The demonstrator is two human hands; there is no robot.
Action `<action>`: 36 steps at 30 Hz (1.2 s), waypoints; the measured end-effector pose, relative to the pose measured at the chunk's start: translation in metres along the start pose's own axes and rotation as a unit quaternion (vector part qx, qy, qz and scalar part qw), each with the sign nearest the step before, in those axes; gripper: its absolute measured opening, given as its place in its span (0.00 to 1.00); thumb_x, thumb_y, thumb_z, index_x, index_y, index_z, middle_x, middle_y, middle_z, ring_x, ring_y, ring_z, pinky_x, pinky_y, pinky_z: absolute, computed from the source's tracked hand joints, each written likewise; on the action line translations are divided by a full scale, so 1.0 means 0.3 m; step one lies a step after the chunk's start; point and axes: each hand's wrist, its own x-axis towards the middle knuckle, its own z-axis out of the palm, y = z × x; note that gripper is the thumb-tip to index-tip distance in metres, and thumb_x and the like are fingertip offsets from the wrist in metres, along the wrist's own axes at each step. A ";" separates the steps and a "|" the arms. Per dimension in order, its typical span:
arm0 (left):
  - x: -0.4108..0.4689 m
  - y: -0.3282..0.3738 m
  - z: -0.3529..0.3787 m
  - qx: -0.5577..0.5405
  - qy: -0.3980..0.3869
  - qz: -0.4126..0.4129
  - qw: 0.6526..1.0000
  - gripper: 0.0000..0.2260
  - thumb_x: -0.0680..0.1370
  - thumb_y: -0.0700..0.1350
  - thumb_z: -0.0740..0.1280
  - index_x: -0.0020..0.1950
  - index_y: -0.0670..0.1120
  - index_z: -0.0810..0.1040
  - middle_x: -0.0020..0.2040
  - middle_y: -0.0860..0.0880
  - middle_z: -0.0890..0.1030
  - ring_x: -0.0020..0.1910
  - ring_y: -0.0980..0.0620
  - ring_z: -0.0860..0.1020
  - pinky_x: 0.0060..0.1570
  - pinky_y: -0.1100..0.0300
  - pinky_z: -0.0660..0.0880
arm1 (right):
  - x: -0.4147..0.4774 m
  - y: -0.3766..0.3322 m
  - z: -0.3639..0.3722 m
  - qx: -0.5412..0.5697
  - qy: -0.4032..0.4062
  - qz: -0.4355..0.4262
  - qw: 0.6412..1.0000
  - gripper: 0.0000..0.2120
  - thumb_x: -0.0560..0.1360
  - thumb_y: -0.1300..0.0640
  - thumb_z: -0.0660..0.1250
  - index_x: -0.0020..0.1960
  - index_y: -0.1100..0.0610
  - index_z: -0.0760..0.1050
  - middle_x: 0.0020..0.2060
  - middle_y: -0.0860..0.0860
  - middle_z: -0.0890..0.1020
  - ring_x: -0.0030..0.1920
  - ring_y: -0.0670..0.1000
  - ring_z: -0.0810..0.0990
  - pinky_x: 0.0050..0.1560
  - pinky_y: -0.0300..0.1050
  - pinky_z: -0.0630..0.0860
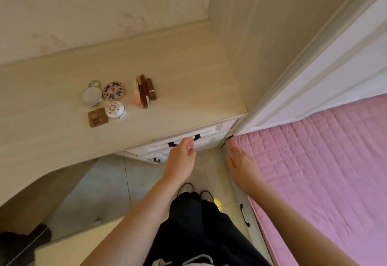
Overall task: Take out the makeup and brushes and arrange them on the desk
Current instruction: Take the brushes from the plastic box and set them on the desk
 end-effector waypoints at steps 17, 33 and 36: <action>-0.044 0.062 -0.009 0.404 -0.135 0.459 0.780 0.24 0.80 0.47 0.62 0.76 0.45 0.64 0.76 0.46 0.62 0.77 0.45 0.55 0.74 0.45 0.52 | -0.347 -0.132 0.137 -0.103 0.106 0.234 0.961 0.28 0.82 0.50 0.52 0.78 0.57 0.48 0.77 0.53 0.51 0.77 0.57 0.44 0.76 0.55 0.46; -0.464 0.123 0.311 0.418 -0.331 0.653 0.537 0.25 0.79 0.49 0.64 0.75 0.48 0.64 0.75 0.46 0.65 0.76 0.42 0.59 0.73 0.39 0.50 | -0.912 -0.125 0.329 0.025 0.264 0.508 0.820 0.29 0.82 0.48 0.51 0.78 0.58 0.48 0.77 0.53 0.53 0.77 0.57 0.44 0.76 0.55 0.49; -0.629 0.097 0.386 0.410 -0.365 0.678 0.489 0.25 0.79 0.47 0.64 0.75 0.49 0.64 0.76 0.47 0.62 0.77 0.42 0.56 0.73 0.40 0.45 | -1.070 -0.108 0.386 0.039 0.284 0.548 0.786 0.29 0.82 0.48 0.50 0.78 0.57 0.46 0.78 0.53 0.51 0.77 0.55 0.43 0.76 0.53 0.47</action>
